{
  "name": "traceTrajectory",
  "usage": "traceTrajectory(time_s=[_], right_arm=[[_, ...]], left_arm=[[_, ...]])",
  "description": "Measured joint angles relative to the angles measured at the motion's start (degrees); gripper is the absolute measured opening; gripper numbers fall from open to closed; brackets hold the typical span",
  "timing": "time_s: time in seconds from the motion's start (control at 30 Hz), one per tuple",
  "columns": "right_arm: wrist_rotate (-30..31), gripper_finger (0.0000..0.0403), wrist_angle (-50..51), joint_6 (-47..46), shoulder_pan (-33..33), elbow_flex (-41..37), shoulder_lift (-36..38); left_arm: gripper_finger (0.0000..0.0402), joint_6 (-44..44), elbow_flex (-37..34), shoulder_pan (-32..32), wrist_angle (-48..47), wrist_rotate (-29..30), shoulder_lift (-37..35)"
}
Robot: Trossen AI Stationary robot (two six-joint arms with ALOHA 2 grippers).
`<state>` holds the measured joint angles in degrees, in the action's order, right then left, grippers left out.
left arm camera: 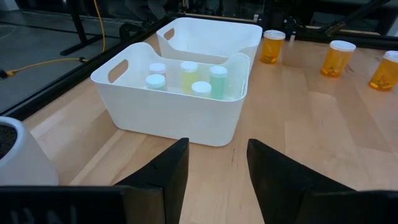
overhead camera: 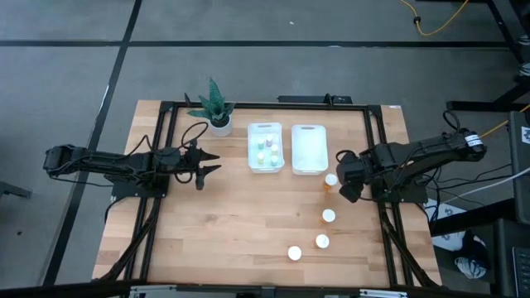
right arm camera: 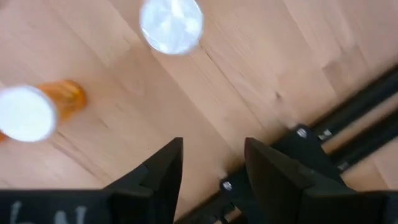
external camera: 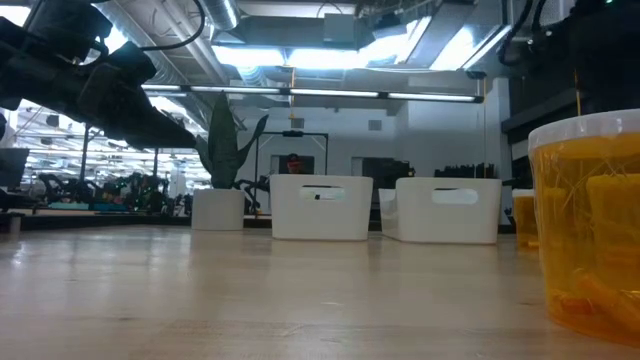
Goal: Pick and place medicine bottles into bin by pill shape (circle, oval)
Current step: Put the orange pill bottle into the right white bin
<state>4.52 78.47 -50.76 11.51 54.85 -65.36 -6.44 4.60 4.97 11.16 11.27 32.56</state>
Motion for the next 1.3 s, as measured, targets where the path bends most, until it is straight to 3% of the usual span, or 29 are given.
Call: traceTrajectory(time_s=[0.17, 0.47, 0.73, 0.9, 1.07, 1.3], right_arm=[[0.3, 0.0195, -4.3, 0.0, 0.0, 0.0, 0.0], [6.1, 0.0303, -5.5, 0.5, 0.0, 0.0, 0.0], [12.3, 0.0318, -7.5, -2.7, 0.0, 0.0, -0.1], [7.7, 0.0318, -9.5, -3.3, -0.3, -1.3, -0.5], [1.8, 0.0318, -16.5, -3.2, -1.1, -8.2, -0.5], [-0.1, 0.0318, -29.0, -1.1, -2.3, -17.1, -0.5]], left_arm=[[0.0155, 0.0, 0.0, 0.0, 0.0, 0.0, 0.0], [0.0155, 0.0, 0.0, 0.0, 0.0, 0.0, 0.0], [0.0155, 0.0, 0.0, 0.0, 0.0, 0.0, 0.0], [0.0155, 0.0, 0.0, 0.0, 0.0, 0.0, 0.0], [0.0155, 0.0, 0.0, 0.0, 0.0, 0.0, 0.0], [0.0155, 0.0, 0.0, 0.0, 0.0, 0.0, 0.0]])
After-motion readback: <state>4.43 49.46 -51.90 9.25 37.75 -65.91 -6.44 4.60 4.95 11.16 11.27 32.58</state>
